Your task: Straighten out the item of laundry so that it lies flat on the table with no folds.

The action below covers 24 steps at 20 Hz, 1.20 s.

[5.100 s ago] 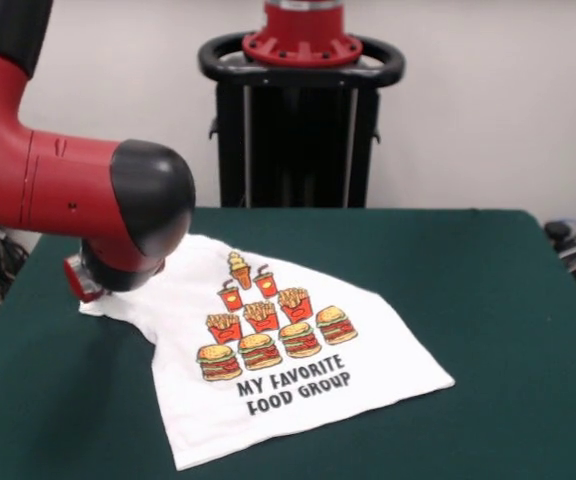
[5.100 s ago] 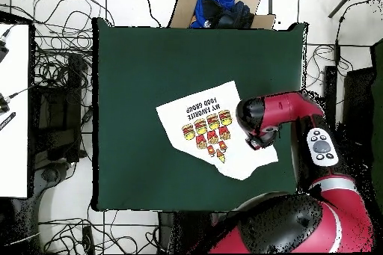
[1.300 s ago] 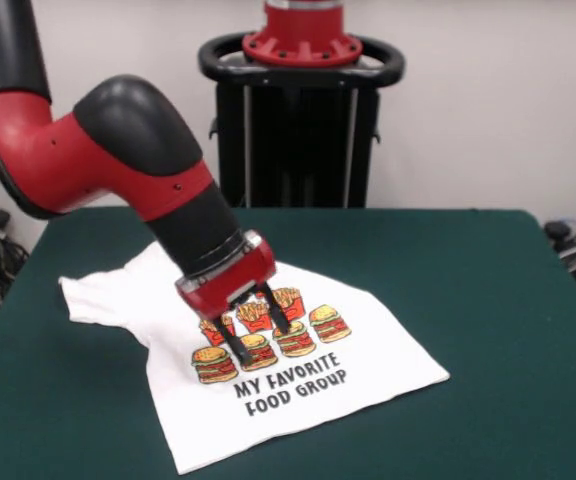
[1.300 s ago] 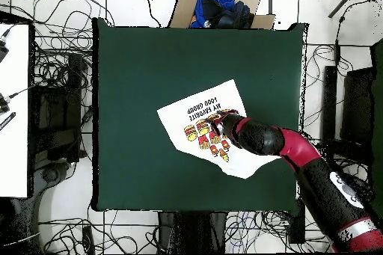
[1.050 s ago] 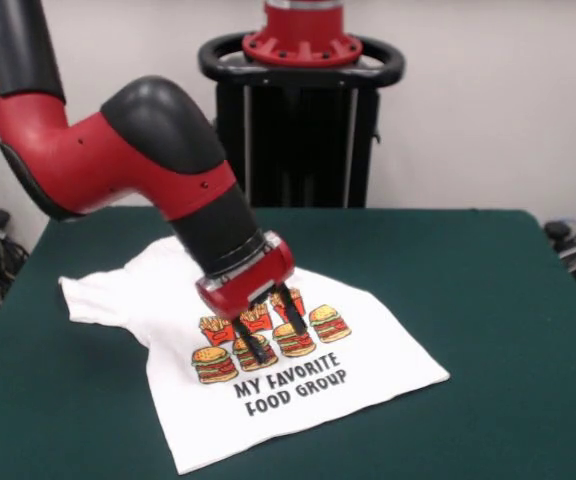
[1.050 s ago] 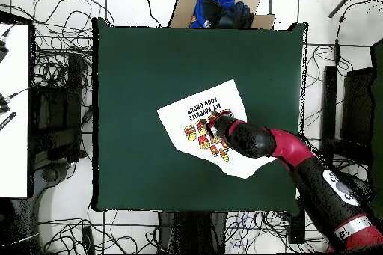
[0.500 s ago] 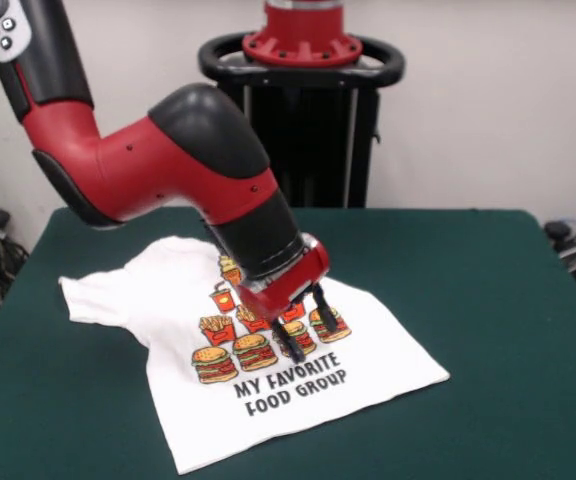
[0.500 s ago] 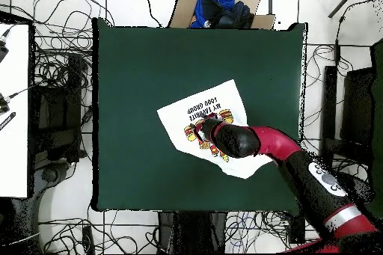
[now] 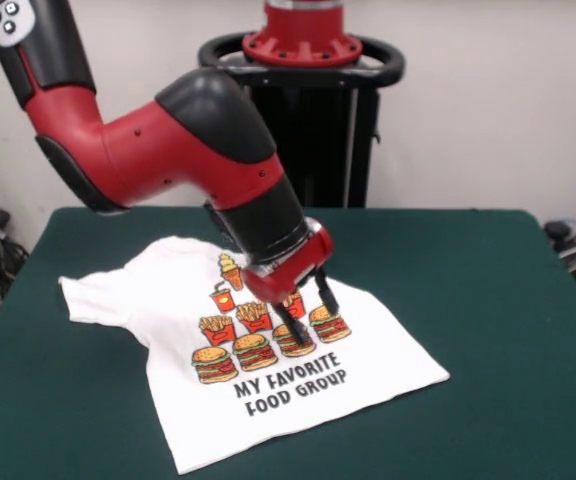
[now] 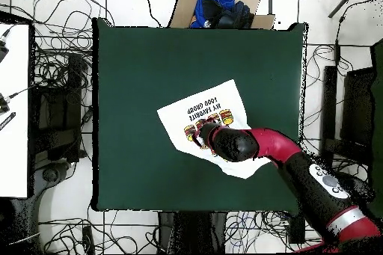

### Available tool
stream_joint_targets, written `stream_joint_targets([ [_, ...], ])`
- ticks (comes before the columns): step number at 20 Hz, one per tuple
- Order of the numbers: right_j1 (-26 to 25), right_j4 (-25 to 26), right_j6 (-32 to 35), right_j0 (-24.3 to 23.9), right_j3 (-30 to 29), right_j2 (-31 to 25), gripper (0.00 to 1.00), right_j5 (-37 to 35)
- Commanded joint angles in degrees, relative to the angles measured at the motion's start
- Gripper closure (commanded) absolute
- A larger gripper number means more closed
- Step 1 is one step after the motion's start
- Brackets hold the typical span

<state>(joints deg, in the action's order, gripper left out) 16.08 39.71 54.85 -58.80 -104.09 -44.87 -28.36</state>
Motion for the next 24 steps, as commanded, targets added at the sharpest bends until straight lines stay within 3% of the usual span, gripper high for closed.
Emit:
stream_joint_targets([
  [1,6.2,0.1,-2.0,4.8,0.8,6.3,0.0,-14.6],
  [11,12.2,3.7,0.1,8.4,0.9,11.8,0.0,-23.4],
  [24,6.8,4.7,2.5,11.3,4.2,15.8,0.0,-19.2],
])
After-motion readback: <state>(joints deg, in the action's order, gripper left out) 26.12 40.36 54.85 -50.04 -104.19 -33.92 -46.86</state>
